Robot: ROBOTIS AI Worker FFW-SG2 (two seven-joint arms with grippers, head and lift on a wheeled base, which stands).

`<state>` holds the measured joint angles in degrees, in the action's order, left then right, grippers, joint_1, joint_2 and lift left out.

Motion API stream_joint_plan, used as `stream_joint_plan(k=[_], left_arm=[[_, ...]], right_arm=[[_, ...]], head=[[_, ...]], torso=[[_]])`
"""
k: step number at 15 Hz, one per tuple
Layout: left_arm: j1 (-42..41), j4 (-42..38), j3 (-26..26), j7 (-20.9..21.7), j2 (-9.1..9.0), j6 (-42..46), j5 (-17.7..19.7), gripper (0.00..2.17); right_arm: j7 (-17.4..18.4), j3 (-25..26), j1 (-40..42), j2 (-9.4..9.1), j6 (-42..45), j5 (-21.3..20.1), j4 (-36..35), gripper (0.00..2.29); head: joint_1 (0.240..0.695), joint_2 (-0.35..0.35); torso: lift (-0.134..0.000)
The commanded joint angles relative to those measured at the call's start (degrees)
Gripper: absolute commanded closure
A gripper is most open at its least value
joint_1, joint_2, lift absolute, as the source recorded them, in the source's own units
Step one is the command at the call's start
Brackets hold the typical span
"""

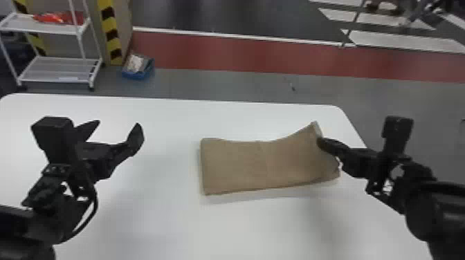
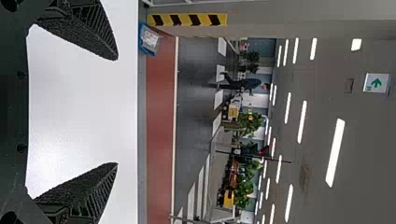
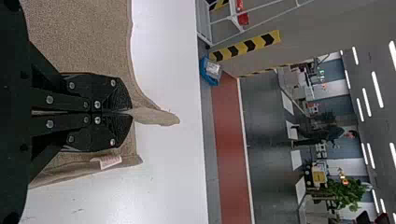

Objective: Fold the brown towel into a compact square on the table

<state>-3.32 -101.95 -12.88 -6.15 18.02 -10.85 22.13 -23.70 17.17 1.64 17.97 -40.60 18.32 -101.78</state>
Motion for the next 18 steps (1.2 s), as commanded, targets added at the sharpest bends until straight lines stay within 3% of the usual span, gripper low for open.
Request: stream_joint_plan(k=[1,4,7,10,11,12,13,14,18], left_arm=[[0.1,0.0,-0.1,0.0,0.00,0.0,-0.2,0.08],[0.1,0.1,-0.5,0.1,0.00,0.0,-0.2,0.08],[0.2,0.1,-0.7,0.1,0.00,0.0,-0.2,0.08],[0.0,0.0,-0.6,0.1,0.00,0.0,-0.3,0.08],[-0.1,0.0,-0.5,0.1,0.09,-0.2,-0.3,0.08],[-0.1,0.0,-0.4,0.1,0.09,0.0,-0.3,0.08],[-0.2,0.0,-0.5,0.1,0.09,0.0,-0.3,0.08],[-0.2,0.0,-0.5,0.1,0.09,0.0,-0.3,0.08],[-0.2,-0.4,-1.7,-0.1,-0.09,-0.2,-0.2,0.08]], right_arm=[[0.1,3.3,0.5,0.75,-0.7,2.6,-2.3,1.32],[0.1,5.7,-0.1,3.03,-1.0,2.8,0.6,1.32],[0.0,1.8,-1.8,3.12,0.9,0.0,7.2,1.32],[0.0,0.7,-2.7,2.86,2.3,-0.6,9.0,1.32],[0.0,0.8,-2.7,2.94,2.3,-0.6,9.0,1.19],[0.0,1.2,-2.1,2.86,3.0,-0.4,8.9,0.77],[0.1,2.3,-1.2,2.68,5.5,0.0,8.9,0.22],[0.1,3.6,-0.5,2.59,5.7,0.8,8.9,0.00],[0.1,7.7,3.3,2.33,9.2,3.7,7.6,0.06]], head=[[0.695,-0.177],[0.695,-0.209],[0.695,-0.239],[0.695,-0.237],[0.695,-0.234],[0.695,-0.233],[0.695,-0.231],[0.695,-0.230],[0.695,-0.261]], torso=[[-0.124],[-0.124],[-0.124],[-0.124],[-0.124],[-0.124],[-0.124],[-0.124],[-0.124]])
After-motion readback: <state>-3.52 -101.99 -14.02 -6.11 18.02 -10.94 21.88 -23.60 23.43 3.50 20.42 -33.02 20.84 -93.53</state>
